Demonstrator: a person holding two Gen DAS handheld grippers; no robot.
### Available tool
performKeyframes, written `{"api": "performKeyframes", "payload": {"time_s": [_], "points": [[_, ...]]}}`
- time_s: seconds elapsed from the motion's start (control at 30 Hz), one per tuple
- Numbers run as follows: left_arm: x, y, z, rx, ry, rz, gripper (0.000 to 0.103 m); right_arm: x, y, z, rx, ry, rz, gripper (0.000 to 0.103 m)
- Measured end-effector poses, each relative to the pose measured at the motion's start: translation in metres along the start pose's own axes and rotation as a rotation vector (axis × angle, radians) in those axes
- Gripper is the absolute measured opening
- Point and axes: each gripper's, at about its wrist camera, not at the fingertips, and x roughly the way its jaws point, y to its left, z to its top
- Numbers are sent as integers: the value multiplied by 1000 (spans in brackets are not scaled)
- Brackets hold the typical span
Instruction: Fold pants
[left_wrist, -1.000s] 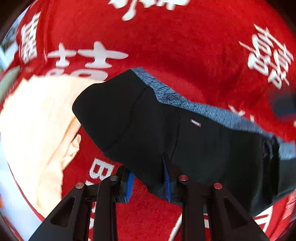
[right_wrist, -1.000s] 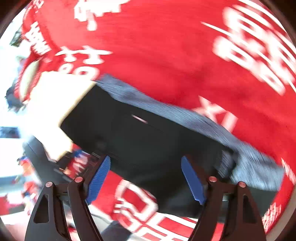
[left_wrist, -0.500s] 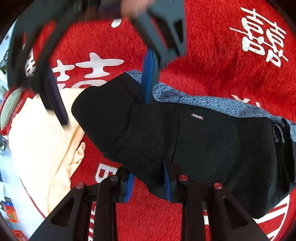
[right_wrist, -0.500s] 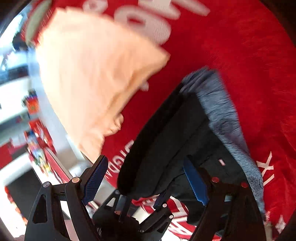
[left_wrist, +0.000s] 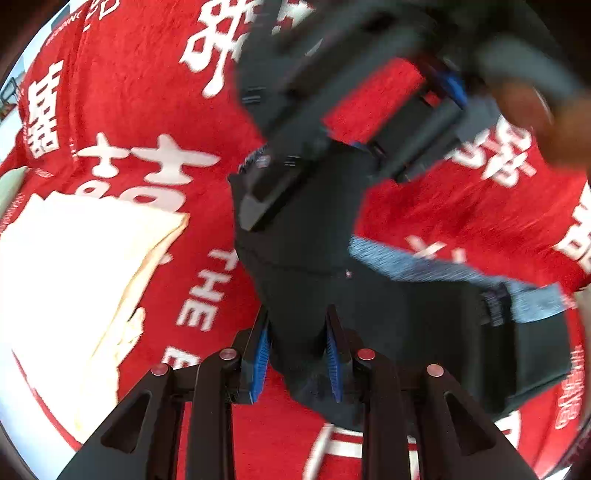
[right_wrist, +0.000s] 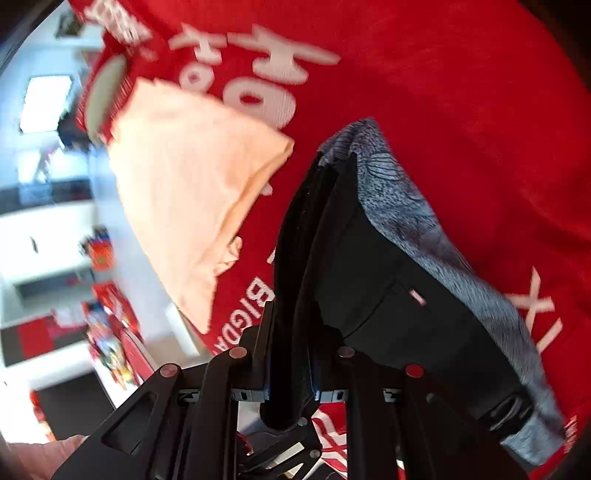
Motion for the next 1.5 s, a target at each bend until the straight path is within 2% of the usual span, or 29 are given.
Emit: {"api": "performKeyframes", "payload": {"time_s": [0.17,0.3,0.43,0.67,0.93,1.0,1.17,1.27,1.33,1.37,1.4,1.43,1.47,1.5], "points": [[-27,-27,14,5,-24,-124,29,-56,-29,-41,53,-164,97,17],[-44,-55,24,-9,-8,-275,29,-99,-63,-89,125,-292,168,17],[-52,-96,28,5,29,-426,29,-141,-93,-136,173,-399,194,17],[-61,-191,12,167,74,-493,29,-187,-160,-233,262,-556,216,17],[-37,-293,-39,370,173,-451,29,-177,-246,-330,417,-614,213,17],[-25,-311,-55,404,208,-429,29,-164,-265,-342,450,-611,209,17],[1,-335,-81,469,256,-365,29,-127,-311,-360,509,-565,143,17],[4,-340,-83,497,280,-342,31,-110,-326,-367,536,-551,119,23],[0,-335,-81,518,286,-339,34,-107,-333,-373,566,-565,135,26],[-2,-334,-78,524,291,-341,34,-108,-333,-374,580,-569,140,40],[-6,-331,-75,529,296,-341,35,-110,-334,-377,590,-565,130,62],[-10,-326,-70,533,298,-338,39,-113,-334,-379,606,-556,96,70],[-13,-321,-67,531,298,-327,60,-117,-336,-384,618,-558,67,72],[-20,-311,-59,511,279,-309,75,-124,-334,-387,626,-573,45,72]]}}
